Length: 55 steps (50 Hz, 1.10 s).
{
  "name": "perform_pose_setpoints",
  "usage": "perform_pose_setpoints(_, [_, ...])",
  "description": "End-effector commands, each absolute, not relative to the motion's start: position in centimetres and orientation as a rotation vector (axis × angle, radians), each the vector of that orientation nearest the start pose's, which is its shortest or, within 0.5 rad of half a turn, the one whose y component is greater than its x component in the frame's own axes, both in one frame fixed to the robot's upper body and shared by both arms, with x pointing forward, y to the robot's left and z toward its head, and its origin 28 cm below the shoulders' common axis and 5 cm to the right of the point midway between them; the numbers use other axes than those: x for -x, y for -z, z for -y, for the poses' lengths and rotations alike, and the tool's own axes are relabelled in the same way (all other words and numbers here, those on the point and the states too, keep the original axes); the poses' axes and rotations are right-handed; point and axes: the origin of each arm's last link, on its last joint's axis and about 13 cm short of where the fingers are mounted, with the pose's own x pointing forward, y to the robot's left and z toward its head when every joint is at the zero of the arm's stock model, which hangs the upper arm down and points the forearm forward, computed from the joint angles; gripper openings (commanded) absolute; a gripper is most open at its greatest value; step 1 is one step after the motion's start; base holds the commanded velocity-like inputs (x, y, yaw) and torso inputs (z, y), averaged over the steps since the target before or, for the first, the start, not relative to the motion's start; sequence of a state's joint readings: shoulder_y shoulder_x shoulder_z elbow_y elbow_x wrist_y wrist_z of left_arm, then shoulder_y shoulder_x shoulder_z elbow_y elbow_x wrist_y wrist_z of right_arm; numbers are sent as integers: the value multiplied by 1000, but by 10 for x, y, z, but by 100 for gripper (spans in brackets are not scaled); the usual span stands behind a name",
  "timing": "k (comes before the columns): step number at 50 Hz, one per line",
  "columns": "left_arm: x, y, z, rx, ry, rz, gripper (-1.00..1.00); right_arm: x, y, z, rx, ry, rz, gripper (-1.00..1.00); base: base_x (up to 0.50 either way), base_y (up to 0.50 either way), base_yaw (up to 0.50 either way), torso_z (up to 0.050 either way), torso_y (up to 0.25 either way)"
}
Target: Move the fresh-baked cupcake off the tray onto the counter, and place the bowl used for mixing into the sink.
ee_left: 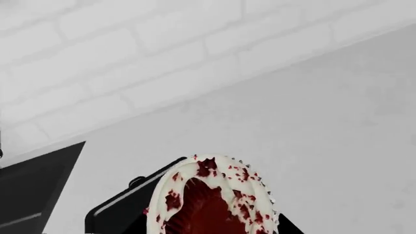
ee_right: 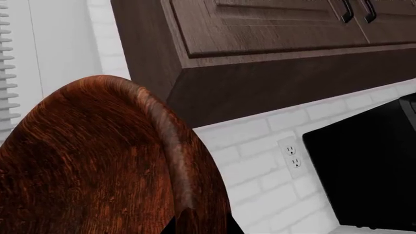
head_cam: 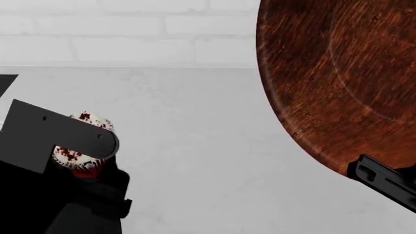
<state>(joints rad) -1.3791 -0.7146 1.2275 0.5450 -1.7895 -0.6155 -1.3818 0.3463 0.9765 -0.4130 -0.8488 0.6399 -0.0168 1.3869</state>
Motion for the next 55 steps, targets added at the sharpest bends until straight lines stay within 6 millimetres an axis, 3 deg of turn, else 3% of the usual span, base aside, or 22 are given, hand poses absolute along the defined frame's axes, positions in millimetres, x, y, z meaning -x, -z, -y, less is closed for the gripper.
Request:
perform_pose_setpoints(1, [-231,-261,-132,-285,200,-239,-100,-173,-222,132,-186,486,684,-100,0,0,0,0,0])
perform_pose_setpoints(22, [-294,-243,-96,-178,291,-421,-100,-171,-223,133,-195,485,691,-100,0,0,0,0,0])
perform_pose_setpoints(33, [-309,-202,-81,-291,272,-512,-100,-166,-224,135,-204,482,701,-100,0,0,0,0,1])
perform_pose_setpoints(55, [-333,-159,-93,-232,243,-633,-100,-160,-225,136,-216,482,714,-100,0,0,0,0,0])
